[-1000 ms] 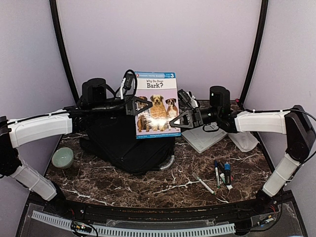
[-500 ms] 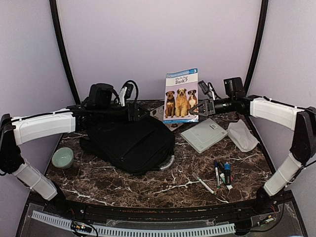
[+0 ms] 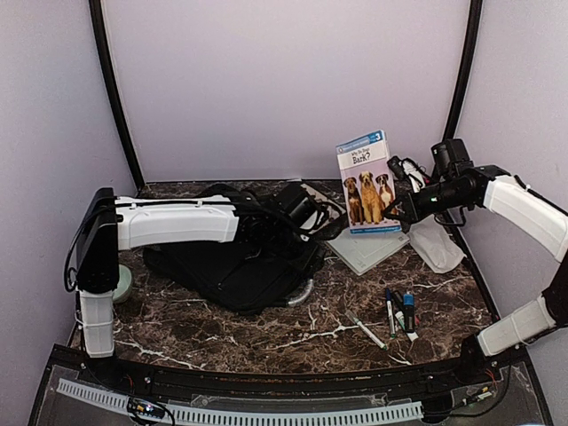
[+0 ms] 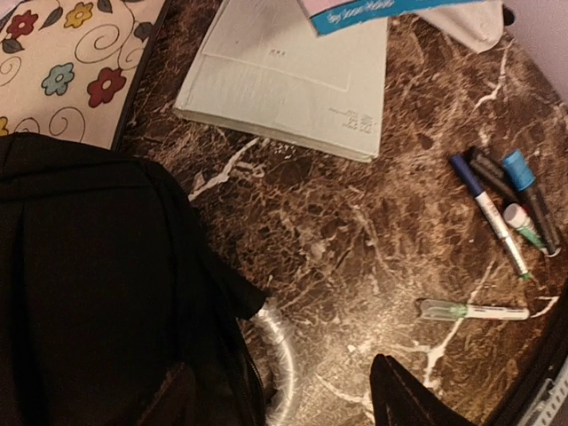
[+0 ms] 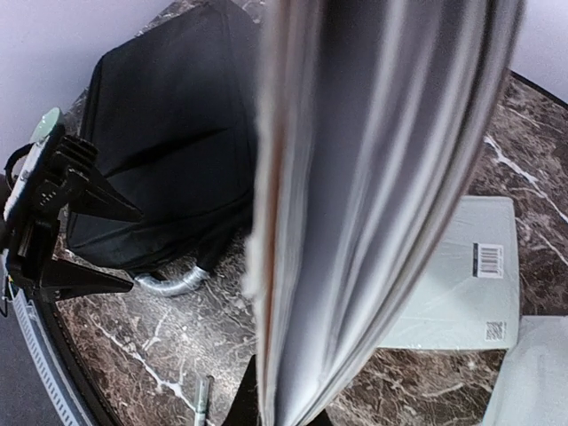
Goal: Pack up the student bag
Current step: Pick up the largest pocket of the bag from the student bag.
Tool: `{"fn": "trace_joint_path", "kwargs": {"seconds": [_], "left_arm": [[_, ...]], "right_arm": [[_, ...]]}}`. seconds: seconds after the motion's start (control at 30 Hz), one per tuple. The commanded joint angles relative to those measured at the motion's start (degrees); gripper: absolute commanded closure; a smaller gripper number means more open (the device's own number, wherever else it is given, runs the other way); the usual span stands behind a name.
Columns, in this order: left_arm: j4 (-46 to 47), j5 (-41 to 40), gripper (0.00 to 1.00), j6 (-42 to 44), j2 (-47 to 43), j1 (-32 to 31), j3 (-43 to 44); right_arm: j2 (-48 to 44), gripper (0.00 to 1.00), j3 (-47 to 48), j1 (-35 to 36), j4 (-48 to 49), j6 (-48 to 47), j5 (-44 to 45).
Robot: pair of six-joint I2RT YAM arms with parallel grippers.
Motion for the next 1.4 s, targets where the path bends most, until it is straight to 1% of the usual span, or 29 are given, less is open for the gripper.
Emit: {"fn": "trace_joint_path", "kwargs": {"seconds": [0.0,0.07,0.17,0.3,0.53,0.6,0.73,0.83,0.97,1.07,1.2,1.3,1.37], "left_arm": [[-11.32,-10.42,0.3,2.37,4.7,-1.72,6.47],[-13.72,-12.64,0.3,0.56,6.83,-1.9,8.38],[-16.93,-13.76,0.32,0.02,9.13,-1.91,10.27],[-18.22,-13.52,0.39,0.75,10.42,-1.89,10.06],[-18.13,-15.24,0.5,1.36,10.48,-1.94,10.15],[-18.62,-16.55,0.49,1.12,10.64,-1.92,10.2],[-18.5,-18.73,0.4,1.78,10.98,-1.92,9.81],[-18.45,-19.2,0.4,3.4,11.95,-1.9,10.19],[-18.31,-19.27,0.51,4.42,12.91,-1.89,10.38],[-18.41,-19.82,0.63,4.78,13.0,-1.9,10.81],[-20.75,-22.15,0.84,5.25,12.91,-1.88,14.46],[-23.73,-25.06,0.99,6.36,12.35,-1.88,18.5],[-24.23,-26.98,1.0,7.54,10.86,-1.88,20.0]], "right_arm": [[-2.62,1.0,-0.1,-1.17,-3.31,-3.75,4.67],[-3.2,1.0,-0.46,-1.42,-4.33,-4.06,4.89],[-4.31,1.0,-1.93,-1.64,-5.66,-5.17,4.13],[-6.26,1.0,-3.14,-1.81,-6.78,-6.84,2.18],[-7.25,1.0,-3.09,-1.82,-8.46,-7.78,2.58],[-7.13,1.0,-3.08,-1.82,-8.58,-7.7,1.34],[-6.92,1.0,-3.37,-1.82,-7.43,-6.9,-0.09],[-6.3,1.0,-2.82,-1.82,-7.26,-6.47,-0.44],[-6.41,1.0,-2.32,-1.83,-7.35,-7.68,-2.17],[-6.39,1.0,-1.92,-1.82,-7.88,-8.88,-2.98],[-5.55,1.0,-1.41,-1.82,-9.69,-9.57,-4.99],[-4.91,1.0,1.55,-1.86,-12.67,-11.34,-8.88],[-4.58,1.0,2.51,-1.74,-15.33,-13.27,-14.05]]}}
